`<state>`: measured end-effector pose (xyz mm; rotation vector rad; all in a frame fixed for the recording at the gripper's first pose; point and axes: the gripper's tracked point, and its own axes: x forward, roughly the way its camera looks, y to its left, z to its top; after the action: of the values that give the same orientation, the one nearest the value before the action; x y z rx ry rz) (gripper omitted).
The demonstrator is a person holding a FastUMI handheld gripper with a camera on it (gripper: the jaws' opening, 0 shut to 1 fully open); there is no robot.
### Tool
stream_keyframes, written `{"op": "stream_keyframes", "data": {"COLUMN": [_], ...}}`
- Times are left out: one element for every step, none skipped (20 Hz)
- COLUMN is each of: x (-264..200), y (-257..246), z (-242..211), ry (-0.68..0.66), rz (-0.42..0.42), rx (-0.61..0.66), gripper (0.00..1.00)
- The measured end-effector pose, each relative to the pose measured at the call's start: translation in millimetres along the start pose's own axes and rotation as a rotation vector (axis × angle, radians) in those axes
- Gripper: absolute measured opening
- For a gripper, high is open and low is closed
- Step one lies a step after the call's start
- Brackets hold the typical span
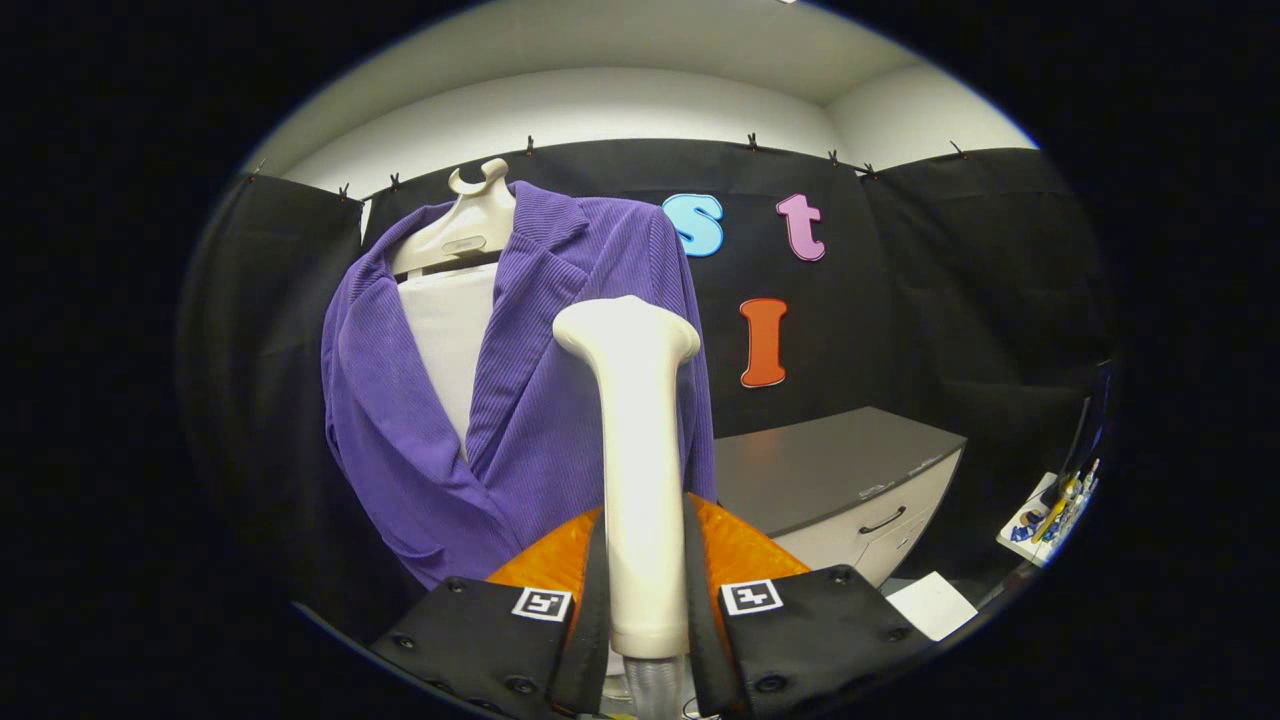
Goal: Iron the clothes twice with a garment steamer, once on the left side and once on the right side.
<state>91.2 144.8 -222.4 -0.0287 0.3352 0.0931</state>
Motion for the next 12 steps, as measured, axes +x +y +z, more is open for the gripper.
{"op": "stream_keyframes", "data": {"x": [-1,-1,-1,-2,-2,-3,-4,-3,-3,-3,-3,-3], "y": [1,1,1,1,1,0,0,1,1,0,-1,-1], "z": [-9,-19,-28,-38,-48,-58,-69,-81,-94,-105,-114,-121], "ry": [0.013,0.029,0.046,0.062,0.075,0.086,0.103,0.123,0.148,0.171,0.188,0.201], "rz": [0.001,0.003,0.002,0.002,0.0,-0.004,-0.009,-0.011,-0.012,-0.01,-0.007,-0.006], "rx": [-0.002,0.001,0.008,0.015,0.02,0.028,0.038,0.043,0.038,0.034,0.03,0.031], "gripper": [0.41,0.41,0.41,0.41,0.41,0.41,0.41,0.41,0.41,0.41,0.41,0.41]}}
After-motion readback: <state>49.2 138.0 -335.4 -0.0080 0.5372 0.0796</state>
